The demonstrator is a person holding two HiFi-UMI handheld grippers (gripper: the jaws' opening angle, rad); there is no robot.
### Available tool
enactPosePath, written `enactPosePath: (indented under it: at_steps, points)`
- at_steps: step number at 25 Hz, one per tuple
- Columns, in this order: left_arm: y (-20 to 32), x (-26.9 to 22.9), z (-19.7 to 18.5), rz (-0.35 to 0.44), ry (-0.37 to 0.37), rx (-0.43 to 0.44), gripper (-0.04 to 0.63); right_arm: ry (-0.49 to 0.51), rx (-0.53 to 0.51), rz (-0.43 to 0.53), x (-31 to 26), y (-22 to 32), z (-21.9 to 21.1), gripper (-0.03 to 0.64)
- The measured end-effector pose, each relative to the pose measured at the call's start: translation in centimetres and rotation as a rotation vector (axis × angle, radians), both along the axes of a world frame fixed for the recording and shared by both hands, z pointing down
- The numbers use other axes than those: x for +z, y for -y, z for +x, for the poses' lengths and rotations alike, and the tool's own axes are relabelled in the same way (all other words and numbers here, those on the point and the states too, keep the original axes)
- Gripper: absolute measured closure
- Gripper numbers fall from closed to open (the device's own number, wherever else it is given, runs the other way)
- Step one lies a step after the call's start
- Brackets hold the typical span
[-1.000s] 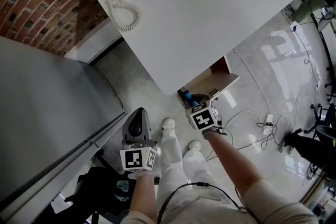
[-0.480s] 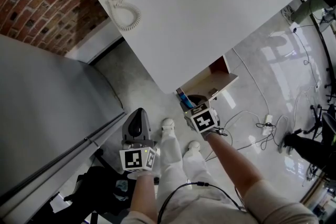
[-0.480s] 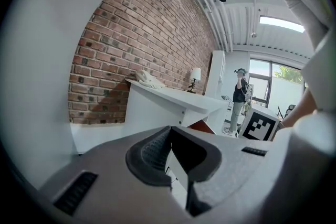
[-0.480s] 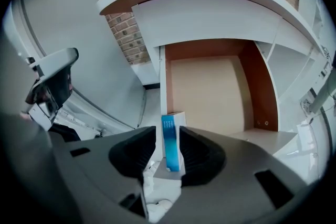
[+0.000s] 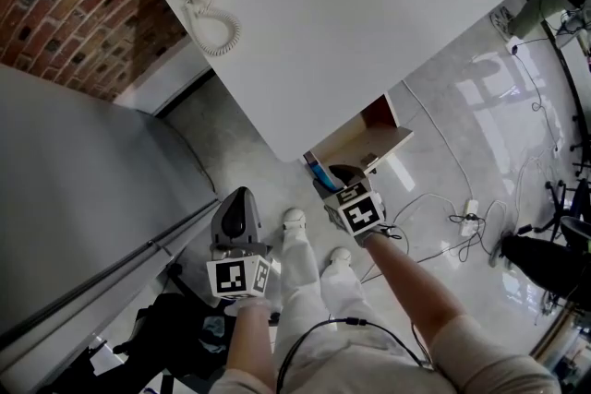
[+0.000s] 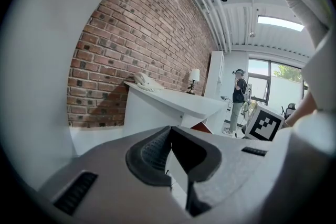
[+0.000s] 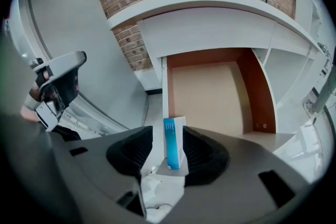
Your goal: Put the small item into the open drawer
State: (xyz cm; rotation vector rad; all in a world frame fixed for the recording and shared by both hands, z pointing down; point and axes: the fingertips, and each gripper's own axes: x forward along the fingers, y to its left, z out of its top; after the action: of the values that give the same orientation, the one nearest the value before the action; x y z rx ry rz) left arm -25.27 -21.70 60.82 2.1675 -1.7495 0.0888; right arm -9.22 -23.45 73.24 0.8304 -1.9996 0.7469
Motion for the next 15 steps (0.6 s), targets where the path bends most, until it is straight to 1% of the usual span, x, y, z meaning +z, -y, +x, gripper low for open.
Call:
enactPosePath:
  at_steps: [5, 8, 13, 15]
  points:
    - [0.1, -1.7, 0.8, 0.021, 0.006, 0.007, 0.591, 0.031, -0.003, 0.061, -2.2, 0.4, 0.8, 0.430]
    - [0.2, -2.6, 1.3, 0.037, 0.013, 0.014, 0.591, 0.045, -0.004, 0.102, -3.8, 0.8, 1.4, 0.486]
    - [-0.8, -4.4, 2.5, 0.054, 0.016, 0.013, 0.591, 0.082, -0.004, 0.149, -6.9, 0.3, 2.7, 0.535]
    - [-1.4, -5.2, 2.9, 0.060, 0.018, 0.009, 0.591, 0.105, 0.005, 0.174, -8.5, -0.1, 3.4, 0.564]
